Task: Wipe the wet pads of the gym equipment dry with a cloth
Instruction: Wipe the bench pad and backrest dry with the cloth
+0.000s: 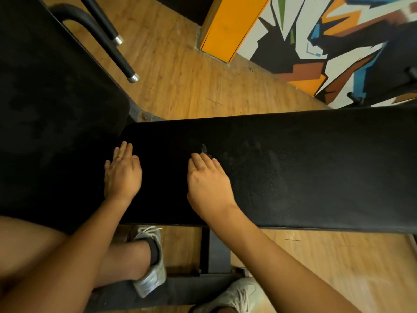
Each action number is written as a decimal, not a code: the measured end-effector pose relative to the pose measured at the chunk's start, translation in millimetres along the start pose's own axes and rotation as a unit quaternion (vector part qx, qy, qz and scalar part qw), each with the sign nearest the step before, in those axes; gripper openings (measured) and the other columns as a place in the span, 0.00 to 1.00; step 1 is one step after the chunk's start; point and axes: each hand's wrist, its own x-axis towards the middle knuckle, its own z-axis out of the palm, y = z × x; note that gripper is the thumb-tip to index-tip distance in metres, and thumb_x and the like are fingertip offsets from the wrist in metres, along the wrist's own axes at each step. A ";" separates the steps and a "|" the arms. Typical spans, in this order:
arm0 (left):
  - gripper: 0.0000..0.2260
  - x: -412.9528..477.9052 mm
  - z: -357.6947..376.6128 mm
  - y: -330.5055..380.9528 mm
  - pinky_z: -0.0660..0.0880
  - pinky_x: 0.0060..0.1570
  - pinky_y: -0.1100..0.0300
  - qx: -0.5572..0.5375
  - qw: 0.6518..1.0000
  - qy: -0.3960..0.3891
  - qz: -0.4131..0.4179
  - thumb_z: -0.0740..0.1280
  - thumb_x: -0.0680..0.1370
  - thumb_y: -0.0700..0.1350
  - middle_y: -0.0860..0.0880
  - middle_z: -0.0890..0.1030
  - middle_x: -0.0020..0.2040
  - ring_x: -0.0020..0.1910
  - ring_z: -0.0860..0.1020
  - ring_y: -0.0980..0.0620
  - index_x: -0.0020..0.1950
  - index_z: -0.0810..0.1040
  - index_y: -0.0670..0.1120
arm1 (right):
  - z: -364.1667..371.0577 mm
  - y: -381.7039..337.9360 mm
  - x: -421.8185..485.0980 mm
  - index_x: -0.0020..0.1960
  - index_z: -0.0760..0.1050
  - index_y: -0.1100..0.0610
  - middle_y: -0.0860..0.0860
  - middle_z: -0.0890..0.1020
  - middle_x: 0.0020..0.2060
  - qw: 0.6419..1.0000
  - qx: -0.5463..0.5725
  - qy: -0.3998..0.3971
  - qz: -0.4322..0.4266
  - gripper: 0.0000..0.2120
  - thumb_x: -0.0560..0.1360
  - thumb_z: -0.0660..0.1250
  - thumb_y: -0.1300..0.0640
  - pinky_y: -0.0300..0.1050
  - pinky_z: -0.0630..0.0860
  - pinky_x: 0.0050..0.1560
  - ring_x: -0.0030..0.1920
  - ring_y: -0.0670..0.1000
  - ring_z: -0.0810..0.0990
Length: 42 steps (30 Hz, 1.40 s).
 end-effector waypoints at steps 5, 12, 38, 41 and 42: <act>0.22 1.0 -0.1 -2.2 0.50 0.78 0.43 0.008 1.000 0.000 0.008 0.49 0.87 0.46 0.47 0.57 0.82 0.82 0.52 0.48 0.81 0.60 0.43 | 7.3 14.6 -38.7 0.78 0.64 0.63 0.60 0.65 0.77 1.000 -0.005 0.020 -0.010 0.30 0.81 0.55 0.47 0.56 0.56 0.78 0.79 0.60 0.59; 0.23 2.3 -2.9 -1.8 0.49 0.78 0.43 0.033 0.999 -0.024 0.008 0.49 0.87 0.48 0.46 0.55 0.83 0.82 0.51 0.47 0.82 0.57 0.43 | 2.2 32.8 45.5 0.81 0.52 0.63 0.61 0.55 0.81 0.997 -0.066 -0.011 0.027 0.28 0.85 0.49 0.53 0.55 0.51 0.80 0.81 0.63 0.49; 0.26 -12.4 -6.3 15.3 0.52 0.78 0.42 0.039 0.999 0.021 0.001 0.55 0.86 0.53 0.45 0.57 0.82 0.81 0.53 0.43 0.81 0.60 0.42 | -14.6 58.9 -25.8 0.72 0.72 0.62 0.58 0.73 0.73 0.997 -0.015 0.062 -0.036 0.25 0.78 0.65 0.53 0.53 0.64 0.74 0.74 0.60 0.68; 0.27 -11.1 -4.8 12.2 0.52 0.78 0.42 0.041 0.999 0.024 0.004 0.55 0.85 0.54 0.45 0.57 0.82 0.81 0.54 0.44 0.81 0.60 0.42 | 4.3 35.7 -54.5 0.70 0.75 0.60 0.56 0.76 0.70 0.993 -0.012 0.020 -0.117 0.23 0.78 0.69 0.53 0.54 0.71 0.71 0.71 0.60 0.73; 0.27 -10.9 -4.3 11.0 0.51 0.79 0.42 0.038 0.999 0.021 0.006 0.55 0.86 0.54 0.45 0.57 0.82 0.81 0.54 0.44 0.81 0.60 0.42 | 3.0 42.8 -52.6 0.70 0.76 0.59 0.56 0.77 0.70 0.991 -0.013 0.026 -0.130 0.22 0.77 0.70 0.56 0.54 0.71 0.70 0.71 0.60 0.74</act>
